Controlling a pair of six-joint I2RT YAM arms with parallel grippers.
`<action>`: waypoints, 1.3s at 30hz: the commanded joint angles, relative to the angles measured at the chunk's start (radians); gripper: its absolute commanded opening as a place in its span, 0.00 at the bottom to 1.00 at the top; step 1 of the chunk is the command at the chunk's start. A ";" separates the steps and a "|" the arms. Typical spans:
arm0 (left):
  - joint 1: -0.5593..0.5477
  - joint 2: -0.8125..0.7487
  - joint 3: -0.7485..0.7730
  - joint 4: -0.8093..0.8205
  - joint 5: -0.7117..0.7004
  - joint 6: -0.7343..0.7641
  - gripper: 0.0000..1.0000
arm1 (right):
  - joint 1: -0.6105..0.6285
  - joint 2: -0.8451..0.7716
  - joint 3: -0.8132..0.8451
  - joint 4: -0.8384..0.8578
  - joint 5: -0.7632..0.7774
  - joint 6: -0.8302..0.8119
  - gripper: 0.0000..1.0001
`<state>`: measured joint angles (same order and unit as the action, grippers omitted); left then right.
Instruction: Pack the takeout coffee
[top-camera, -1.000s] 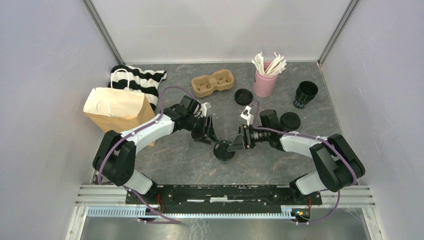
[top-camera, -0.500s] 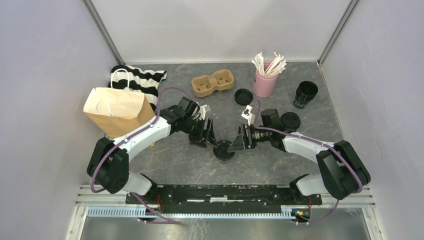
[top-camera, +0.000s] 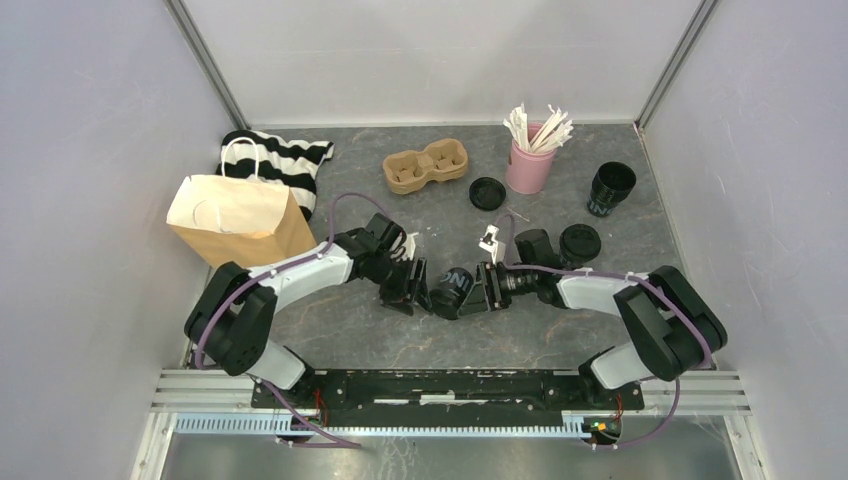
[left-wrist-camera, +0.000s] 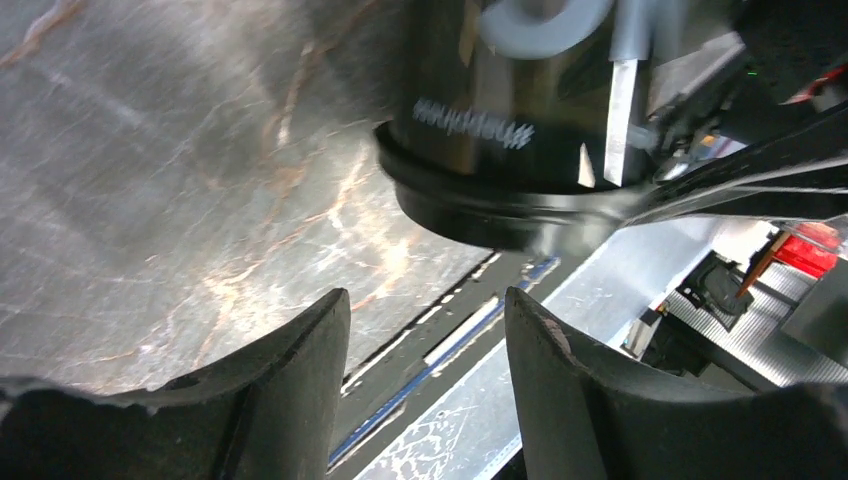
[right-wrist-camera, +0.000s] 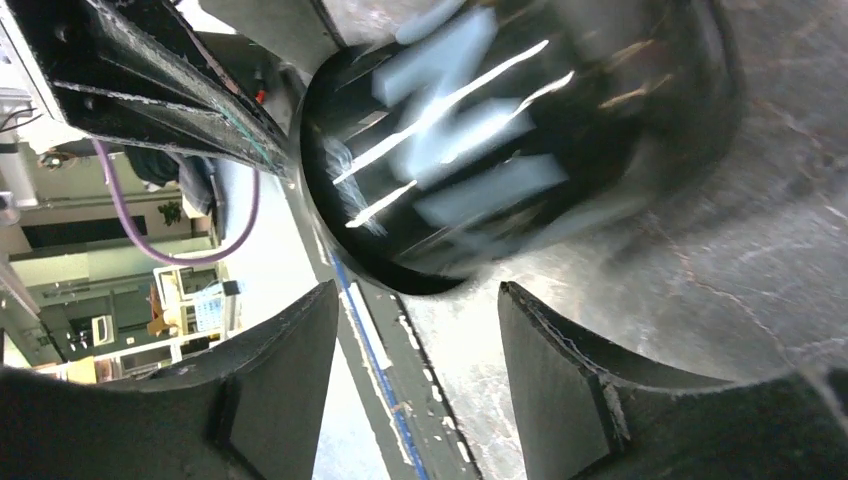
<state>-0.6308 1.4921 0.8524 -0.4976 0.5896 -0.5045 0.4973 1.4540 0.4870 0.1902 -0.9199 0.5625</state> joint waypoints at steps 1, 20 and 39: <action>-0.003 0.030 -0.057 0.039 -0.089 0.001 0.64 | 0.000 0.060 -0.017 0.040 0.074 -0.076 0.65; 0.022 -0.086 0.135 -0.064 -0.160 0.001 0.85 | -0.002 -0.028 0.328 -0.572 0.365 -0.349 0.77; 0.157 0.448 0.644 0.342 -0.030 -0.057 0.87 | -0.170 0.156 0.540 -0.419 0.587 -0.100 0.78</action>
<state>-0.4690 1.8702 1.4120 -0.2958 0.5110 -0.5407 0.3382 1.5551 0.9138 -0.2687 -0.3775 0.4835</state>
